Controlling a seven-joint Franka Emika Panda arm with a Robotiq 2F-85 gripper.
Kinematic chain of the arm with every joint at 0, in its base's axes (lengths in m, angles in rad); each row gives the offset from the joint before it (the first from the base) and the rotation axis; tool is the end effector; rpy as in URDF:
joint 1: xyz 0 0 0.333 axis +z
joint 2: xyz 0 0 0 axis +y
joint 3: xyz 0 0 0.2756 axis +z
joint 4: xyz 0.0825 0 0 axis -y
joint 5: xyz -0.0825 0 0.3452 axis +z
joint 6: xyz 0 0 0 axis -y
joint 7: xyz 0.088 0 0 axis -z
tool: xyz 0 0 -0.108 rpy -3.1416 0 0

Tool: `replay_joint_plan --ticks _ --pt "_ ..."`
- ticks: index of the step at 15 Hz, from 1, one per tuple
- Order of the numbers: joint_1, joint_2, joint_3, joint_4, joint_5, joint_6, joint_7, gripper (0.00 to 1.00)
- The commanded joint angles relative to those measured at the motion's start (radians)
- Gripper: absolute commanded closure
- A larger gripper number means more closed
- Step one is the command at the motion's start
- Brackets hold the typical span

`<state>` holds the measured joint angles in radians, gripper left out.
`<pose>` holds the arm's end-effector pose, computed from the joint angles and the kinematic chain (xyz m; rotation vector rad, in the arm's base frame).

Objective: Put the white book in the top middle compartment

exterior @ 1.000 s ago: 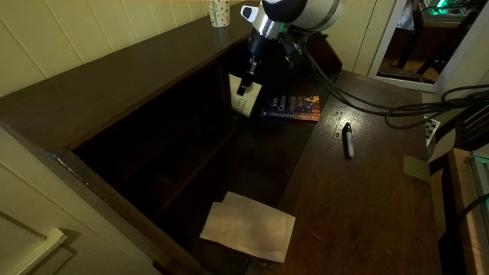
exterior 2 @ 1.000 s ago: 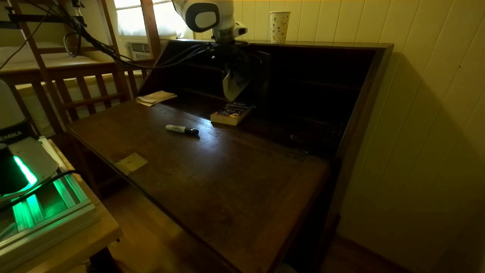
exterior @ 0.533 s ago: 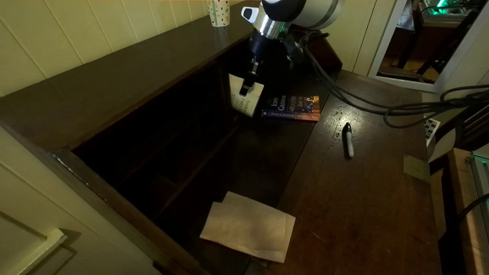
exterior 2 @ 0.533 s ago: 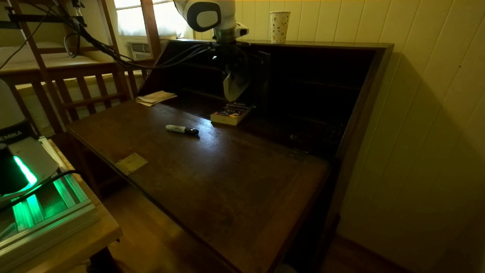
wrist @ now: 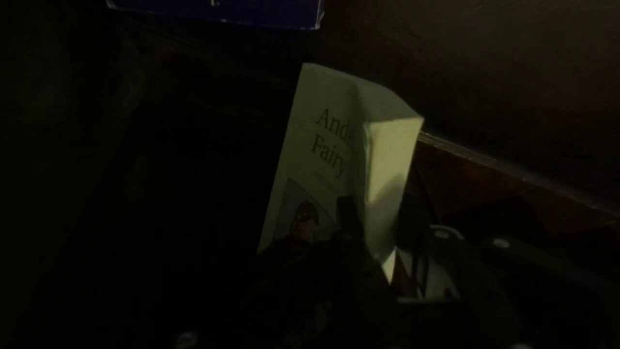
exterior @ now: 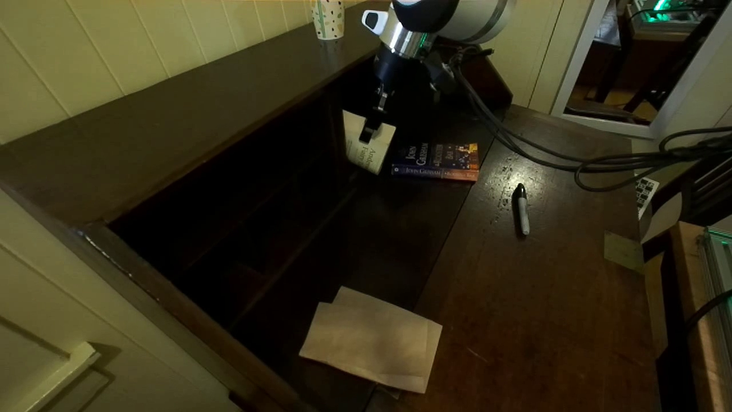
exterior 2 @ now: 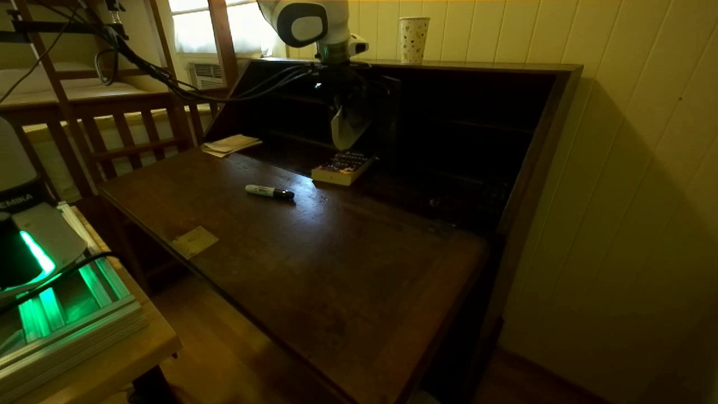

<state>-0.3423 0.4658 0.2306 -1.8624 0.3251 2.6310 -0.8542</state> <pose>0.6146 -0.0875 0.2933 -2.8836 -0.6477 -0.6074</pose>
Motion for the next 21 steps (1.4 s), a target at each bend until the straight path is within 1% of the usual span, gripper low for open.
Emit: replay_joint_plan --ticks 1,3,5,9,12,16,17,18,19,21 --pt "0.047 0.028 -0.057 0.041 -0.018 -0.012 0.054 0.94" --pt "0.067 0.052 -0.079 0.078 -0.029 -0.006 0.091 0.94" --pt "0.072 0.071 -0.081 0.114 -0.026 -0.017 0.103 0.94" --pt "0.061 0.112 -0.047 0.193 0.005 -0.051 0.098 0.94" --pt "0.055 0.124 -0.04 0.206 0.013 -0.087 0.083 0.94" --pt "0.06 0.128 -0.04 0.2 0.014 -0.067 0.085 0.94" --pt "0.061 0.126 -0.041 0.198 0.013 -0.059 0.085 0.52" --pt "0.061 0.124 -0.04 0.194 0.017 -0.047 0.085 0.5" --pt "0.057 0.121 -0.035 0.19 0.025 -0.033 0.079 0.45" --pt "0.046 0.108 -0.02 0.172 0.045 -0.014 0.062 0.31"
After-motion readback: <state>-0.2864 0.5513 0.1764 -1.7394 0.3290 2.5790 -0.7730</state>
